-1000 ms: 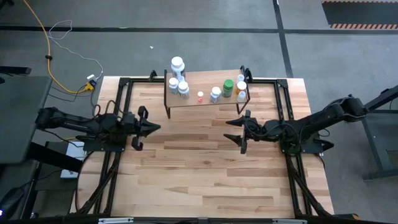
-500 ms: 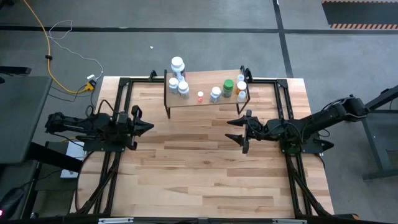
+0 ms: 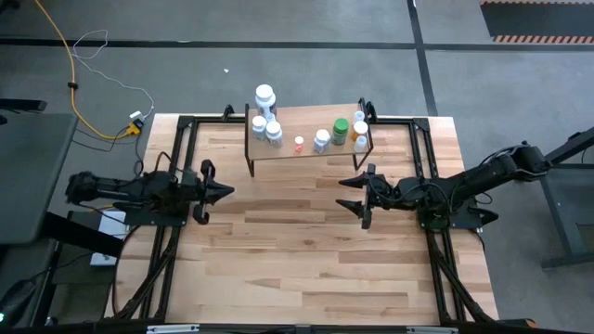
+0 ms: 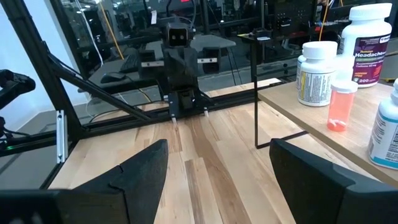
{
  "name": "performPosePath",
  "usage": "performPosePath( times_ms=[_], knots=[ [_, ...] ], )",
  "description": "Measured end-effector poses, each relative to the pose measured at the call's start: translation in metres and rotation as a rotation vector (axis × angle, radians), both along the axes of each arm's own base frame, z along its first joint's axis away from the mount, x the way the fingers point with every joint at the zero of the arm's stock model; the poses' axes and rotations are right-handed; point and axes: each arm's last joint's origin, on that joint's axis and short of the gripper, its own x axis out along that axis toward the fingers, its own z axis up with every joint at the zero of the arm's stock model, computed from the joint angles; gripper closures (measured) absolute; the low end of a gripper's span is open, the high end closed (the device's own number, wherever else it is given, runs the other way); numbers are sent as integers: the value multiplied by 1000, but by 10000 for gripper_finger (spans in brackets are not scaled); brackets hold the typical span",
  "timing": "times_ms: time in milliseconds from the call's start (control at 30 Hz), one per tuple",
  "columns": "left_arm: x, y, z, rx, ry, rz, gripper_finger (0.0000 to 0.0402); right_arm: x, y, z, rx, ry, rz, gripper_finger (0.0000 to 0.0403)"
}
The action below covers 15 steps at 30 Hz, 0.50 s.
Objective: Pick and place medicine bottles onto shelf by color
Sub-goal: Return to Home Position
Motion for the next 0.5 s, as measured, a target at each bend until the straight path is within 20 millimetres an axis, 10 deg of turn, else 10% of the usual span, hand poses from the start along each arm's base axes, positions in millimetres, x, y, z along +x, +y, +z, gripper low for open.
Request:
performPosePath(
  times_ms=[500],
  knots=[
    [0,13,-18,-24,185,125,401,-12,-1,1,3,68,23,130]
  ],
)
